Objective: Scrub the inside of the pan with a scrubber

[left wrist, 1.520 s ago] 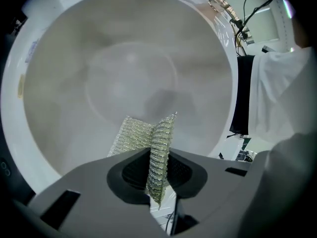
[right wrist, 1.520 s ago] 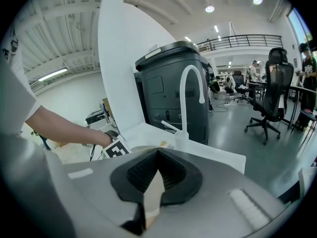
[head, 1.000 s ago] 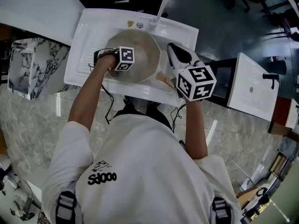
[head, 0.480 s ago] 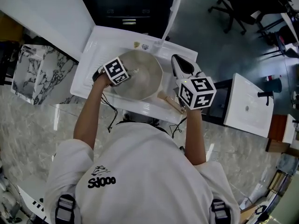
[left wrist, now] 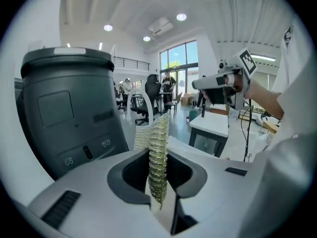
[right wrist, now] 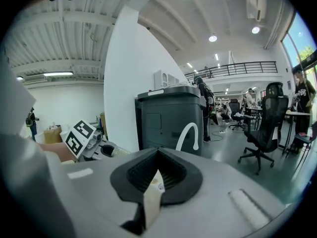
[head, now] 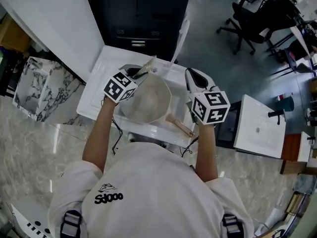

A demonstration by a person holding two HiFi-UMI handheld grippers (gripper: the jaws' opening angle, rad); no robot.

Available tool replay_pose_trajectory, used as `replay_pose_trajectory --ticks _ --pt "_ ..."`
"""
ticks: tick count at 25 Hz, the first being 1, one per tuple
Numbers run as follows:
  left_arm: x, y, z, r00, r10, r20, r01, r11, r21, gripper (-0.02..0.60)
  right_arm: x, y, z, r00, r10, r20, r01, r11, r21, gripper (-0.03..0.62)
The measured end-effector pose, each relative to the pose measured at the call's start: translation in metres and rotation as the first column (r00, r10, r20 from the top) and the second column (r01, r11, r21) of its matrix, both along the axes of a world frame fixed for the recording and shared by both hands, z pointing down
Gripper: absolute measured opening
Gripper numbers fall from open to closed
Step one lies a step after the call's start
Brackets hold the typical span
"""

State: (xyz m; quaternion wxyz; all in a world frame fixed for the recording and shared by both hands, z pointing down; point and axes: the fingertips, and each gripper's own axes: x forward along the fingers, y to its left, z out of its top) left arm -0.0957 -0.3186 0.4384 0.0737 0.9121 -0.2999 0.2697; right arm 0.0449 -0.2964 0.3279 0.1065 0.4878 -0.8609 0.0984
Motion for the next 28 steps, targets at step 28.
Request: replay_pose_trajectory --ticks 28 --pt "-0.018 0.005 -0.183 0.976 -0.059 -0.209 0.15 0.878 0.454 0.069 -0.006 0.005 -0.099 0.997 -0.044 -0.062 0.058 0.97 0.236 0.011"
